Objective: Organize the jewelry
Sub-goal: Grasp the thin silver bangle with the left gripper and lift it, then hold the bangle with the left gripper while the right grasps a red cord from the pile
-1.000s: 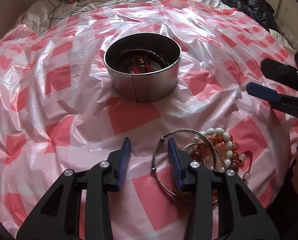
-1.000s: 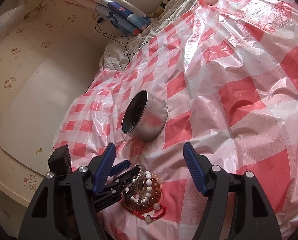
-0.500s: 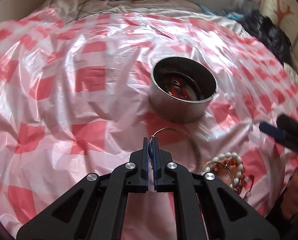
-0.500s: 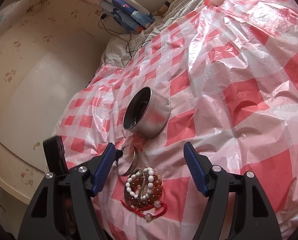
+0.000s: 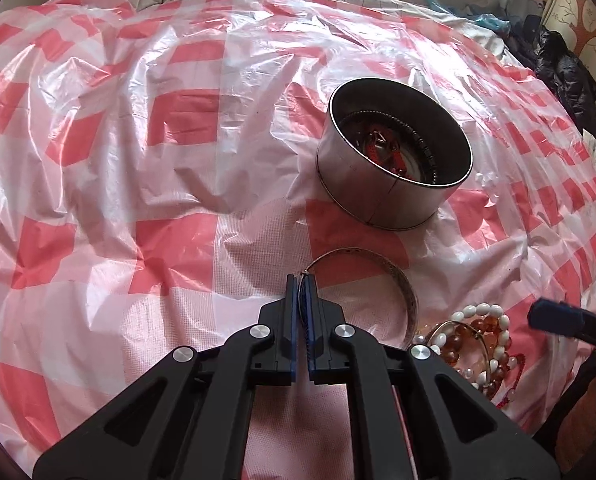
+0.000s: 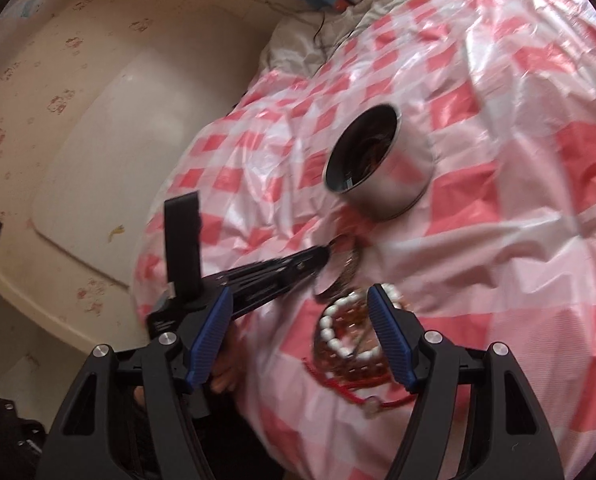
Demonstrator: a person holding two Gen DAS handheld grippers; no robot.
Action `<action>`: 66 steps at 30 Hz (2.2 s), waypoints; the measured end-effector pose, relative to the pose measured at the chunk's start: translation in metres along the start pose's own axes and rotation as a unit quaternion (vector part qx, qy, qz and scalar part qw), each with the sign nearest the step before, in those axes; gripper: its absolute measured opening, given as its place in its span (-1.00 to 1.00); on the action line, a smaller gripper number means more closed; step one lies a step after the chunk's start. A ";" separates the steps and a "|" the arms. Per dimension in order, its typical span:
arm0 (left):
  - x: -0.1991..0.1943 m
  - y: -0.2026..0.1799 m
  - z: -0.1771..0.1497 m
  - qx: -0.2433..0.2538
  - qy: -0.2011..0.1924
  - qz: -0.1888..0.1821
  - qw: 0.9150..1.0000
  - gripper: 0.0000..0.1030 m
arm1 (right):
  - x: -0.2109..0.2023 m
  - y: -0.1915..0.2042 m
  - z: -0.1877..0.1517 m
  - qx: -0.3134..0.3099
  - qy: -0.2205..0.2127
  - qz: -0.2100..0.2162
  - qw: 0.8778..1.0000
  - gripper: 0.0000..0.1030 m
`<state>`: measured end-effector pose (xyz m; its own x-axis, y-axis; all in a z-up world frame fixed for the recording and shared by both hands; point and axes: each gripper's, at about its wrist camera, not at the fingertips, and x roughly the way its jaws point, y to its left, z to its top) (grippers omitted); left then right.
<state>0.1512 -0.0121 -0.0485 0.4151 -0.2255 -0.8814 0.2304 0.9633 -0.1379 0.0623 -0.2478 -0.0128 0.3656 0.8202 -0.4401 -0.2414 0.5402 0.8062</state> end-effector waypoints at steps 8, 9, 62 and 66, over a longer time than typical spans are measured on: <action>-0.001 -0.004 0.000 0.011 -0.004 -0.002 1.000 -0.93 | 0.004 0.007 -0.008 -0.018 0.022 -0.031 0.999 0.32; -0.001 -0.004 0.001 0.011 -0.004 -0.002 1.000 -0.93 | 0.002 0.007 -0.008 -0.018 0.019 -0.034 0.999 0.32; -0.051 0.009 0.061 -0.069 -0.169 -0.205 0.962 -0.93 | -0.058 0.020 0.045 -0.066 -0.125 -0.104 0.985 -0.94; -0.039 0.005 0.066 -0.073 -0.158 -0.206 0.963 -0.93 | -0.047 0.022 0.059 -0.074 -0.123 -0.105 0.984 -0.94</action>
<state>0.1946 -0.0077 0.0151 0.5672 -0.6045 -0.5594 0.3171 0.7871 -0.5290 0.0929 -0.2859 0.0491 0.6231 0.6270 -0.4676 -0.2586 0.7294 0.6334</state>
